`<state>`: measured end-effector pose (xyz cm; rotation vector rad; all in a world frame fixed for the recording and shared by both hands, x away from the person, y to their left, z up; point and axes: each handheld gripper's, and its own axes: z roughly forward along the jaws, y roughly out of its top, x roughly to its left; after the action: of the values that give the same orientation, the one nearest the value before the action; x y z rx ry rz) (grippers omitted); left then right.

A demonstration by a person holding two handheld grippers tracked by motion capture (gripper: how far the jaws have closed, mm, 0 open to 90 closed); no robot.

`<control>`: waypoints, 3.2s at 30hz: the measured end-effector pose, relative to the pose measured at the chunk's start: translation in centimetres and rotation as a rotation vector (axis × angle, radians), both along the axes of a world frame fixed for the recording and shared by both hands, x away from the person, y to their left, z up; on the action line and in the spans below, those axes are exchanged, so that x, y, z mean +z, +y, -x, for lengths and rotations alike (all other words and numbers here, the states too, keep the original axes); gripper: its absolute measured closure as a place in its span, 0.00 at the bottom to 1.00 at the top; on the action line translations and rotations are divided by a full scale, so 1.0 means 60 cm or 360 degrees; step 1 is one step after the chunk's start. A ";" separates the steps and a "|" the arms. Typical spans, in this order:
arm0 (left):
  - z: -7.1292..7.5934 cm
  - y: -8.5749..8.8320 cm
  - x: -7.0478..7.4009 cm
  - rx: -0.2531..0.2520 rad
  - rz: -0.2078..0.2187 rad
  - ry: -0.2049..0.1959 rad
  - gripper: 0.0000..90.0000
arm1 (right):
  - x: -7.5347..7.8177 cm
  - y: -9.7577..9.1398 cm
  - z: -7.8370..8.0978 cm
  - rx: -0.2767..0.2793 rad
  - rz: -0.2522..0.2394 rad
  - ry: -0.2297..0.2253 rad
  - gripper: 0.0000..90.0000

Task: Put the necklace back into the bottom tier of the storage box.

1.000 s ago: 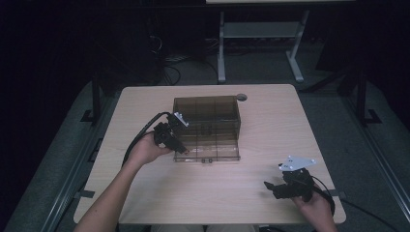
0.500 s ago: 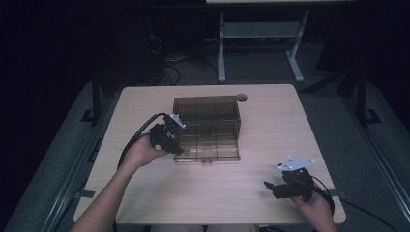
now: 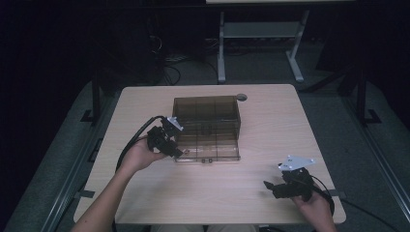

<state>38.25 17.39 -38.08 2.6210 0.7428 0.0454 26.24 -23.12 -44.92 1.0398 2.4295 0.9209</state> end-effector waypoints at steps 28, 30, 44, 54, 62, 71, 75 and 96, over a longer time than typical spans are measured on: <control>0.041 0.029 -0.006 0.0033 0.0049 -0.0082 0.51 | -0.001 0.000 -0.001 -0.0004 -0.0001 -0.0007 0.18; 0.044 0.033 -0.008 0.0047 0.0061 -0.0073 0.50 | 0.000 -0.001 -0.001 -0.0006 -0.0002 -0.0007 0.18; 0.065 0.058 -0.031 0.0082 0.0087 -0.0065 0.42 | 0.000 -0.001 0.000 -0.0010 -0.0003 -0.0009 0.18; 0.083 0.076 -0.038 0.0105 0.0081 -0.0072 0.40 | -0.001 0.000 0.000 -0.0011 0.0002 -0.0008 0.18; 0.105 0.080 -0.035 0.0096 0.0090 -0.0106 0.39 | -0.001 0.002 0.000 -0.0015 0.0001 0.0001 0.18; 0.125 0.083 -0.038 0.0088 0.0095 -0.0121 0.38 | -0.002 0.003 0.000 -0.0009 0.0006 0.0000 0.18; 0.134 0.089 -0.043 0.0102 0.0107 -0.0125 0.38 | -0.002 0.003 0.000 -0.0009 0.0006 0.0001 0.18; 0.172 0.118 -0.057 0.0170 0.0189 -0.0180 0.34 | -0.004 0.006 0.001 -0.0006 0.0012 0.0002 0.18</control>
<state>27.91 24.47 -41.49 2.4429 0.8191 0.1737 26.18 -22.79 -45.15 1.0427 2.4294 0.9094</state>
